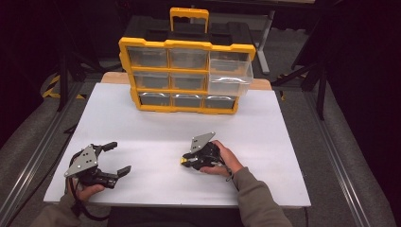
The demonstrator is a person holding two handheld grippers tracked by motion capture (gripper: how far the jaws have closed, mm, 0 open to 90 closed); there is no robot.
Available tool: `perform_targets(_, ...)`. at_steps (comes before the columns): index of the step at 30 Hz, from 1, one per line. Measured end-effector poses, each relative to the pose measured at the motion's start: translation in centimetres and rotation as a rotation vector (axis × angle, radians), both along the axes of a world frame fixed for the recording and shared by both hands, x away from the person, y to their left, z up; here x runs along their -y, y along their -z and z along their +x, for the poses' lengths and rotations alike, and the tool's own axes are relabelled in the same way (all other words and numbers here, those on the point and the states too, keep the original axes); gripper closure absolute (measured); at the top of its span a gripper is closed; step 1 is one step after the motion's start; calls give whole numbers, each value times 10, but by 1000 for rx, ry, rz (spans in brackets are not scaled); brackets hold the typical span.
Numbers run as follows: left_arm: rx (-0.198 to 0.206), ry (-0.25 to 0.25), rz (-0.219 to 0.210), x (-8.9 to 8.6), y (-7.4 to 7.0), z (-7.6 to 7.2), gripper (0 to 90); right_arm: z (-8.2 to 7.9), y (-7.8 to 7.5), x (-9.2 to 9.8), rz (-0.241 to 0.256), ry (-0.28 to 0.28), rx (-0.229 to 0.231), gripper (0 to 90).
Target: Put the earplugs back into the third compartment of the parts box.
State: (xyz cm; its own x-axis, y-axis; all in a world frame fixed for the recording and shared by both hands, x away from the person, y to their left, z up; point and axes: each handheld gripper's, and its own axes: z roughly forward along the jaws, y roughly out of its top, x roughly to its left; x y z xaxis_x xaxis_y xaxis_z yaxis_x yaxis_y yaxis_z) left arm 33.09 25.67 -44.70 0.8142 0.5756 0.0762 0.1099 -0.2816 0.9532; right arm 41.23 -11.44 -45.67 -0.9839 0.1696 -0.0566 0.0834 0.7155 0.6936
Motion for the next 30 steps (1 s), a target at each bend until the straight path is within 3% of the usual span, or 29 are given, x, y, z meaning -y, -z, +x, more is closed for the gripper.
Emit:
perform_targets(4, 1, 3, 2, -1, 0, 0, 63, -2, -2, 1, -3, 13, 10, 699)
perform_targets(11, 11, -8, 2, -1, -1, -1, 61, -6, -12, 10, 52, 35, 35, 703)
perform_targets(30, 13, -5, -9, -3, -3, -3, 62, -29, -47, 29, 164, 101, 169, 708)
